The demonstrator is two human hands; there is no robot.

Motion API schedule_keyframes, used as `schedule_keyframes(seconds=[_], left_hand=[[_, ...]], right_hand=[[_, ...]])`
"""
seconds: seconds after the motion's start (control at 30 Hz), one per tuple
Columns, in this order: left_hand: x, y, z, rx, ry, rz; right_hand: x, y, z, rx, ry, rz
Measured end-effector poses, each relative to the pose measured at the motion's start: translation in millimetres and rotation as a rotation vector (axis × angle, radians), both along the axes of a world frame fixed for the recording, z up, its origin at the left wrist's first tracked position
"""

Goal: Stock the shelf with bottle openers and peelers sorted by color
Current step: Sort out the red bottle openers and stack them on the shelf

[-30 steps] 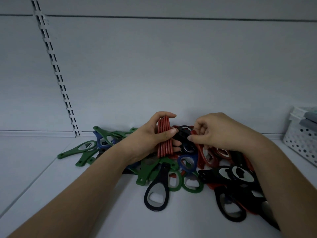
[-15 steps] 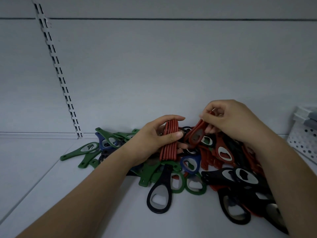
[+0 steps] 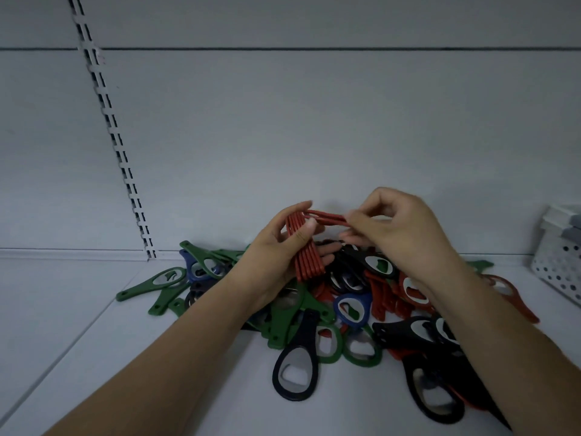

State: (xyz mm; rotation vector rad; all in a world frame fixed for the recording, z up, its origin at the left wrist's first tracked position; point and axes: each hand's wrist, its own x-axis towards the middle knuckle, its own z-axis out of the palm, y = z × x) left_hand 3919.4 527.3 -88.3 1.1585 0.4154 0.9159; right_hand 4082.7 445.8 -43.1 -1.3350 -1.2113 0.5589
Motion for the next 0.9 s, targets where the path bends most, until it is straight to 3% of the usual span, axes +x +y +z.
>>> schedule_keyframes(seconds=[0.17,0.3,0.47,0.7,0.9], left_hand=[[5.0,-2.4,4.2,-0.080,-0.043,0.073],[8.9,-1.7,4.0,-0.176,-0.113,0.058],[-2.5,9.3,4.8,-0.182,-0.145,0.159],[-37.9,6.7,22.4,-0.164,-0.034,0.213],[-135.2,-10.5,32.7,0.015,0.360,0.249]], right_hand=[[-21.4,6.6,-16.8,0.095,-0.118,0.028],[-20.0,9.6,-20.9,0.144,-0.422,-0.076],[-23.3,6.8,-20.9,0.175,-0.655,0.031],[-21.5,5.0,-15.4,0.207,-0.680,0.044],[-30.1,-0.7,10.0,0.119,-0.649,0.165]])
